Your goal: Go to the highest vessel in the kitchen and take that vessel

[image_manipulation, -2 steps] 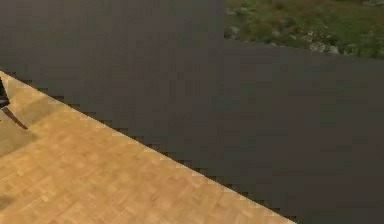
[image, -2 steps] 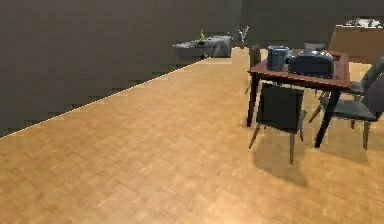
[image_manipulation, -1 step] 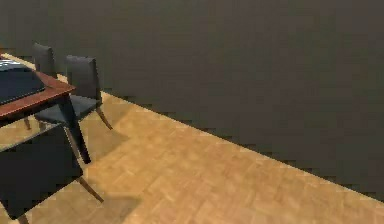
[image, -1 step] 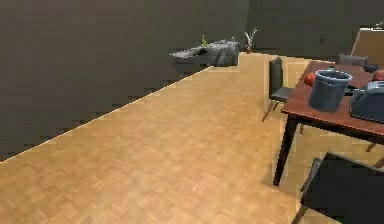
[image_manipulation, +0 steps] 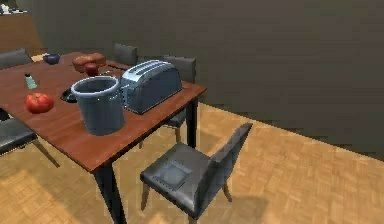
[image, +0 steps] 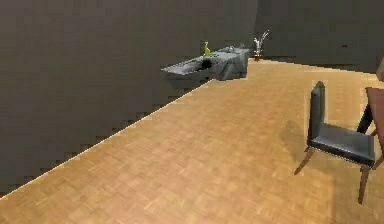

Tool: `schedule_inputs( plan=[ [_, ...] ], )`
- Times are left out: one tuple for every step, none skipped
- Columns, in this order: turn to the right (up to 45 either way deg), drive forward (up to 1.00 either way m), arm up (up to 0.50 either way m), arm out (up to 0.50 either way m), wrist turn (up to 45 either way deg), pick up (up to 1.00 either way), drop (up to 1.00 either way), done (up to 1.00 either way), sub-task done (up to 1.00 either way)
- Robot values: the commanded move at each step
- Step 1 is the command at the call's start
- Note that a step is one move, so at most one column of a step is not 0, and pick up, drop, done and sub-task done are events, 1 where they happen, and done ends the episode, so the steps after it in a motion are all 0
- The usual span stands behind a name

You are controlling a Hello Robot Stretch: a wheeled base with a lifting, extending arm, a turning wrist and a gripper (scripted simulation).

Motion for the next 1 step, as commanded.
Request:
schedule_inputs(
  plan=[
    [3.0, 0.00, 0.00, 0.00, 0.0, 0.00, 0.00, 0.00, 0.00]
  ],
)
